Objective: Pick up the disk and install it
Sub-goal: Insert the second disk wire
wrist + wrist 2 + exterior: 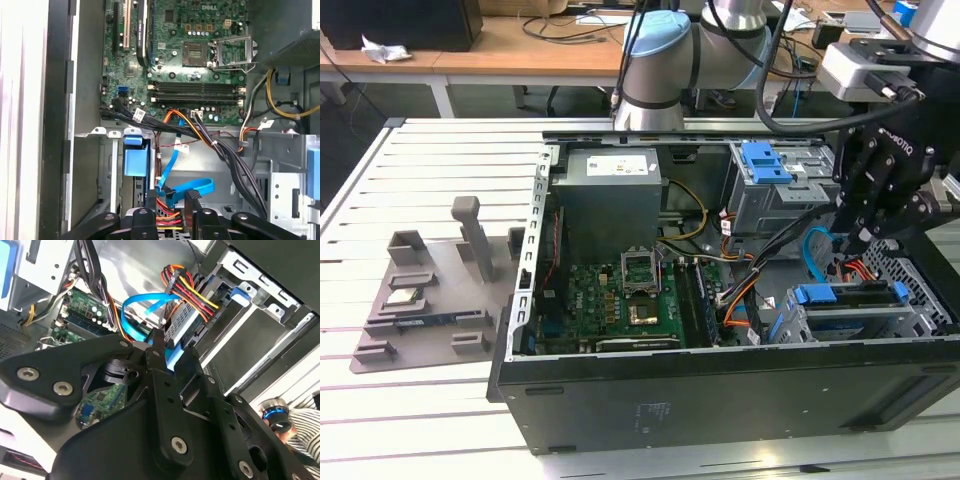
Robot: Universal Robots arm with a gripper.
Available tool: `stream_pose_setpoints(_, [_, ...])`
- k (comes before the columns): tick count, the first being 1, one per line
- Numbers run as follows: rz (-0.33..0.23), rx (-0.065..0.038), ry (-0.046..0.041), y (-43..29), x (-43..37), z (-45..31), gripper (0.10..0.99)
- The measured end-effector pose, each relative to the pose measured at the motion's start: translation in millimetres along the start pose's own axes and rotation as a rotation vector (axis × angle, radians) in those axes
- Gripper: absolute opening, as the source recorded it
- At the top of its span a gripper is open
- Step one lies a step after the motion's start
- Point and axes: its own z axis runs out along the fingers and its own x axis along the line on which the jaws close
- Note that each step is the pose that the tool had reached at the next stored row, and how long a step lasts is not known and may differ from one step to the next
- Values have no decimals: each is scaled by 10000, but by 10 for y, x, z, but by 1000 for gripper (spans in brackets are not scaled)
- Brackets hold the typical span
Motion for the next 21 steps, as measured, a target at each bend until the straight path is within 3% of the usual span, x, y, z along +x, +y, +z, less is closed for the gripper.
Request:
stream_pose_setpoints(8, [-594, 22, 27, 82, 40, 24, 361])
stream_pose_setpoints(17, [-684, 25, 30, 85, 44, 42, 349])
stream_pose_setpoints(18, [-687, 25, 30, 85, 44, 42, 216])
stream_pose_setpoints(21, [-693, 25, 30, 85, 44, 42, 161])
